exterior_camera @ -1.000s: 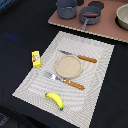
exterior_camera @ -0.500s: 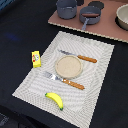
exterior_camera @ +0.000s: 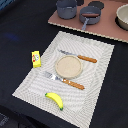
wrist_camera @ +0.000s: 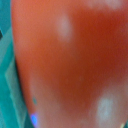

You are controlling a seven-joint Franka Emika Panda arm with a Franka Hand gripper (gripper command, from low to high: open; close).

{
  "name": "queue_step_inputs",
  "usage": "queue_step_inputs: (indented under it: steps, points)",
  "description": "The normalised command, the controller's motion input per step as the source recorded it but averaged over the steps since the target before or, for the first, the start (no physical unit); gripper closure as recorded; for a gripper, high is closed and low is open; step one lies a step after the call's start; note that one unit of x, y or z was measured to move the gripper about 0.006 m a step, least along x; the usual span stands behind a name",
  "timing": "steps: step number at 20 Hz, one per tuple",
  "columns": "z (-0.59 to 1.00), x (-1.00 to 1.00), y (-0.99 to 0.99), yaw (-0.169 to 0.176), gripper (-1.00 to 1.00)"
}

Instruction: Interact with the objects in diverse but meaningful ways.

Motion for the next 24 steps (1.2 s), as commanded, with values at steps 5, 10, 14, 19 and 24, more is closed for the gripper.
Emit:
queue_step_inputs:
  steps: [5,10,14,19,24]
  points:
    - [-0.36,-0.03,0.24,0.000,1.00]
    - [0.00,-0.02,0.24,0.000,-1.00]
    - [0.58,0.01,0.35,0.000,-1.00]
    - [0.71,-0.05,0.32,0.000,-1.00]
    - [0.89,-0.13,0.36,0.000,-1.00]
